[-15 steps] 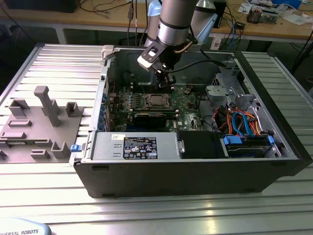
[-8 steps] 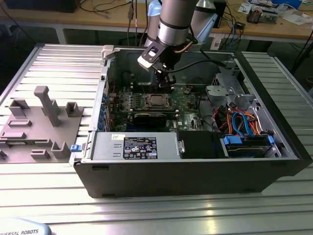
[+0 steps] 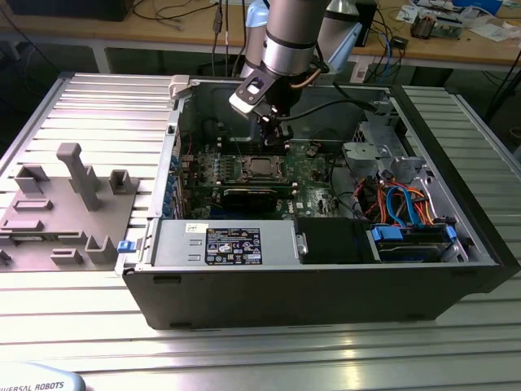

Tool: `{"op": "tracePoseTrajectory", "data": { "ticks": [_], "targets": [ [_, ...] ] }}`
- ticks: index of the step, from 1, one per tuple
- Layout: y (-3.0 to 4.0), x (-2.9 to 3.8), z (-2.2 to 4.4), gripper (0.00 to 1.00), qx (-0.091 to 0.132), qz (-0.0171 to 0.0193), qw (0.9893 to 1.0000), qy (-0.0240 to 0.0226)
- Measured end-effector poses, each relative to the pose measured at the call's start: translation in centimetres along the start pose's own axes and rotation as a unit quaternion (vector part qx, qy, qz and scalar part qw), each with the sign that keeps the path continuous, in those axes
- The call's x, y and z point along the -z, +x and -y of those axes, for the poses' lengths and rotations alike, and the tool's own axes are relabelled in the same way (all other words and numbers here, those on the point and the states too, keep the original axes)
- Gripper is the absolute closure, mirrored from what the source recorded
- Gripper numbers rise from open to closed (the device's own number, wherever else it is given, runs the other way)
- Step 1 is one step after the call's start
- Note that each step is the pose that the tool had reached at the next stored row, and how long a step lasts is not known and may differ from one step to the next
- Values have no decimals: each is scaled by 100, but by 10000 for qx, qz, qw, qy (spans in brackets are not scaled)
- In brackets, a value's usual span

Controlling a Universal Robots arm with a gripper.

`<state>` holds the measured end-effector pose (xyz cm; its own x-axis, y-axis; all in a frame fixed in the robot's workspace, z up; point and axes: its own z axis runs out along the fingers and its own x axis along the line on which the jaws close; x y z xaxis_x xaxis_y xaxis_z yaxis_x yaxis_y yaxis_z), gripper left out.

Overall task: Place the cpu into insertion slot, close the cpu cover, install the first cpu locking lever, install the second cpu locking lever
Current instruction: 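Install the first cpu locking lever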

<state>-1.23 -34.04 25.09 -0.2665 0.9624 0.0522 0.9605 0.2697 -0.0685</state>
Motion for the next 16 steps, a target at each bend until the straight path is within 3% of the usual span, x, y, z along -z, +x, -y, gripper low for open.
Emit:
{"op": "tracePoseTrajectory", "data": {
  "ticks": [16],
  "targets": [
    [0, 0, 0, 89, 61, 4, 10000, 3]
  ]
}}
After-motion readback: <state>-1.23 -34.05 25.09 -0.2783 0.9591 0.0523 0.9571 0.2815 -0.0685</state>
